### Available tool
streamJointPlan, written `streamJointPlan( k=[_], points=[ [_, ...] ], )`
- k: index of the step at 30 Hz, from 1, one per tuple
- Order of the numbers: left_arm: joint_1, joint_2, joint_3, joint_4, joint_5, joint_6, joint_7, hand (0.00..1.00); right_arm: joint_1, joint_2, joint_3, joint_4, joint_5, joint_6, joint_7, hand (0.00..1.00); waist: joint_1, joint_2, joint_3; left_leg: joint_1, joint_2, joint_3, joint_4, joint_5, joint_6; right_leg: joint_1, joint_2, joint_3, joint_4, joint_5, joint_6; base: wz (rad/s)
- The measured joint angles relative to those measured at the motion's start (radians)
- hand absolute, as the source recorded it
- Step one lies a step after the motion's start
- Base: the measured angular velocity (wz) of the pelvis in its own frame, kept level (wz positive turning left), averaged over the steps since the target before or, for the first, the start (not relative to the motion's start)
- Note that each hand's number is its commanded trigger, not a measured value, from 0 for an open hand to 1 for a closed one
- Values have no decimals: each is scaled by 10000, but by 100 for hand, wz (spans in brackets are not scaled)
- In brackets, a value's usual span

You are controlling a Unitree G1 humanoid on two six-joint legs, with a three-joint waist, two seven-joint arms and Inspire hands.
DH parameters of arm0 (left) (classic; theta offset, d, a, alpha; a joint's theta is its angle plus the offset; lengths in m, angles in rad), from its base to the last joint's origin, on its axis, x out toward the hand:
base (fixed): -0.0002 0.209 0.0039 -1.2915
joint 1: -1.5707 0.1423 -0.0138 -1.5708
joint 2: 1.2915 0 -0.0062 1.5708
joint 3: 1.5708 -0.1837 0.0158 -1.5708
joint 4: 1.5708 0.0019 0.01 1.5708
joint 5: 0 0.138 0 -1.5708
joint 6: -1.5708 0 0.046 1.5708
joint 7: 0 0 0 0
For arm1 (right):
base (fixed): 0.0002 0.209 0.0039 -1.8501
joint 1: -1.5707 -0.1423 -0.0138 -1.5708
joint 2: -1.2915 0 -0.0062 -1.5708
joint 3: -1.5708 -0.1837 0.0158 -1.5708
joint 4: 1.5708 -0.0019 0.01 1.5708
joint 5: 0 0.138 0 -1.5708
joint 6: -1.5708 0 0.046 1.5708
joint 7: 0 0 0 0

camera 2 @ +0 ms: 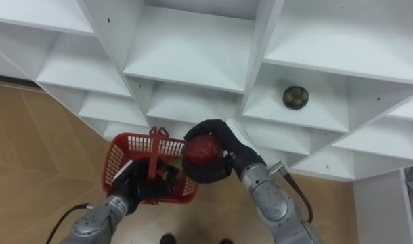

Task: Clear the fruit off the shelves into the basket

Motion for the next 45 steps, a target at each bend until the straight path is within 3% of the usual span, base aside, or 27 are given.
streamJointPlan(
  k=[6, 14, 20, 29, 34, 45],
  points=[
    [206, 121, -1, -442, -10, 16, -245, 100, 108, -210, -9, -78, -183, 9, 11, 100, 16, 97, -28, -99, 39, 12, 74, 0, -1, -119, 40, 56, 53, 13, -21, -1],
    [291, -2, -1, -871, -13, 15, -718, 100, 113, -219, -15, -88, -240, 8, 141, 100, 28, 285, -59, -85, 61, 57, 57, 2, -3, -134, 66, 111, 53, 22, -37, 0],
    [732, 69, -241, -1720, -622, 13, -976, 100, 112, -120, -11, -133, -321, -14, 143, 100, -18, 283, -58, -50, 73, 167, -16, 3, -6, -160, 104, 211, 31, 22, -37, -4],
    [790, 253, -342, -1848, -822, 13, -1146, 100, 118, -127, 5, -158, -330, -18, 148, 100, -86, 275, -55, -56, 104, 173, -11, -12, -30, -158, 114, 231, -3, 20, -40, 0],
    [928, 402, -555, -1862, -1557, 14, -1324, 100, 114, -125, 9, -163, -343, -18, 149, 100, -252, 275, -54, -99, 111, 172, 53, -12, -30, -141, 96, 157, -1, 20, -40, 3],
    [928, 623, -809, -2045, -1620, 29, -1407, 100, 118, -287, 17, -141, -455, -17, 143, 100, -316, 273, -44, -151, 133, 165, 89, -13, -31, -153, 78, 49, 13, 15, -53, 0]
  ],
)
